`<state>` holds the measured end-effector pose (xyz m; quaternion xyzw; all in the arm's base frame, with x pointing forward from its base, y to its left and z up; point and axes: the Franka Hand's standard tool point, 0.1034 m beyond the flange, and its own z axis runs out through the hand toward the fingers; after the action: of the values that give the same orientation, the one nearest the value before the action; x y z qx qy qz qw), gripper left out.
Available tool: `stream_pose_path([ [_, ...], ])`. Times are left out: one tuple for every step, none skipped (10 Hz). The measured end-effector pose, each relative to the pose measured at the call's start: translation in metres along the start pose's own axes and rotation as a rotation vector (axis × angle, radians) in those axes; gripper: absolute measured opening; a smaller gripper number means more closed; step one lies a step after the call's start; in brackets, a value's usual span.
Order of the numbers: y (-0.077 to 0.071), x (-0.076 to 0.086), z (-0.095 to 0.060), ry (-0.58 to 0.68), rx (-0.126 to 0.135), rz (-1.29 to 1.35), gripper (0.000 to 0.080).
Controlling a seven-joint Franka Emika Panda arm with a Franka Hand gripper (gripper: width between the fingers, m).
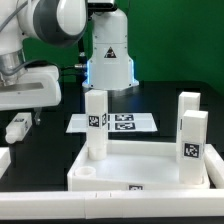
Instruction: Assemble desk
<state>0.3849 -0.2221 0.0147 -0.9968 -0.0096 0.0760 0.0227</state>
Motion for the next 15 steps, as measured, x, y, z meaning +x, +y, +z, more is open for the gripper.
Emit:
stream_pose_path([
  [-0.001,-0.001,0.002,-0.006,0.001,-0.006,0.0649],
  [-0.001,-0.001,0.002,-0.005,0.000,-0.016,0.0637],
  [-0.001,-0.001,0.002,-0.005,0.000,-0.016,0.0637],
  [0.000,-0.001,0.002,-0.008,-0.002,-0.060,0.0455],
  [0.001,-0.002,0.002,-0.013,-0.006,-0.156,0.0279],
  [0.002,-0.003,0.002,-0.020,-0.009,-0.223,0.0284],
  [-0.002,0.000,0.000,-0.028,-0.015,-0.297,0.0284],
  [-0.031,0.010,-0.007,-0.026,-0.020,-0.414,0.0284],
  [-0.048,0.016,-0.011,-0.004,-0.037,-0.574,0.0284],
  [-0.056,0.017,-0.013,0.005,-0.060,-0.688,0.0284],
  [-0.051,0.015,-0.011,-0.003,-0.057,-0.739,0.0284],
  [-0.049,0.014,-0.011,-0.009,-0.060,-0.784,0.0284],
  [-0.049,0.013,-0.011,-0.017,-0.063,-0.833,0.0284],
  [-0.051,0.014,-0.012,-0.023,-0.067,-0.914,0.0284],
  [-0.072,0.017,-0.023,0.020,-0.092,-0.995,0.0284],
])
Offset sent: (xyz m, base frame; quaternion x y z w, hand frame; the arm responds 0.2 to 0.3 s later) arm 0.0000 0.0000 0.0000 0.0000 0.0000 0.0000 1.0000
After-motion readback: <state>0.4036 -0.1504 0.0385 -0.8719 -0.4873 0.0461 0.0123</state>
